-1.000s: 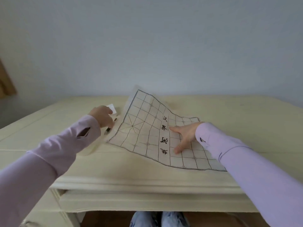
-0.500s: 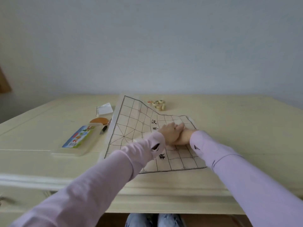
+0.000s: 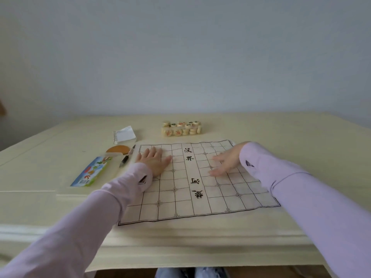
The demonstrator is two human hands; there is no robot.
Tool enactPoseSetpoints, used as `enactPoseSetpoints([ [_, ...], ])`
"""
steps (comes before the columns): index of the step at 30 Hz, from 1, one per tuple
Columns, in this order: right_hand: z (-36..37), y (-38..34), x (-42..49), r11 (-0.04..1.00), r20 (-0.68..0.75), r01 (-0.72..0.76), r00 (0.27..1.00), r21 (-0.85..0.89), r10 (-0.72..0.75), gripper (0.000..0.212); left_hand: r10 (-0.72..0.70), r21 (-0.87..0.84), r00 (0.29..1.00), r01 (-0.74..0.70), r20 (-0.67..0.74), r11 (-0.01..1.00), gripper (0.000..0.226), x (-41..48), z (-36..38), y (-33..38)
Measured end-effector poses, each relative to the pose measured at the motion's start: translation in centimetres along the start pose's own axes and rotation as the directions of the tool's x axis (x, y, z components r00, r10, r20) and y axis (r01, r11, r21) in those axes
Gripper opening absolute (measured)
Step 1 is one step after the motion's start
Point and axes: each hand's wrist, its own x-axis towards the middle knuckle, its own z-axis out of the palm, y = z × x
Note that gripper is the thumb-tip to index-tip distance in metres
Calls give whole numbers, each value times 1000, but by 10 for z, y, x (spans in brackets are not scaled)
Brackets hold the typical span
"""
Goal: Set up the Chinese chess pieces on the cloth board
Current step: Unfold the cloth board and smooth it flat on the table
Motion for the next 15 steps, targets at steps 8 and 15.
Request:
enactPoseSetpoints([
  [8,-15,-72,70,940,-297,238,941,245,-161,62,140,71,990,-141,12,988,66,4,2,1],
  [15,21,11,94,903,-266,-19,953,429,146,66,123,45,992,-125,43,991,68,9,0,-1],
])
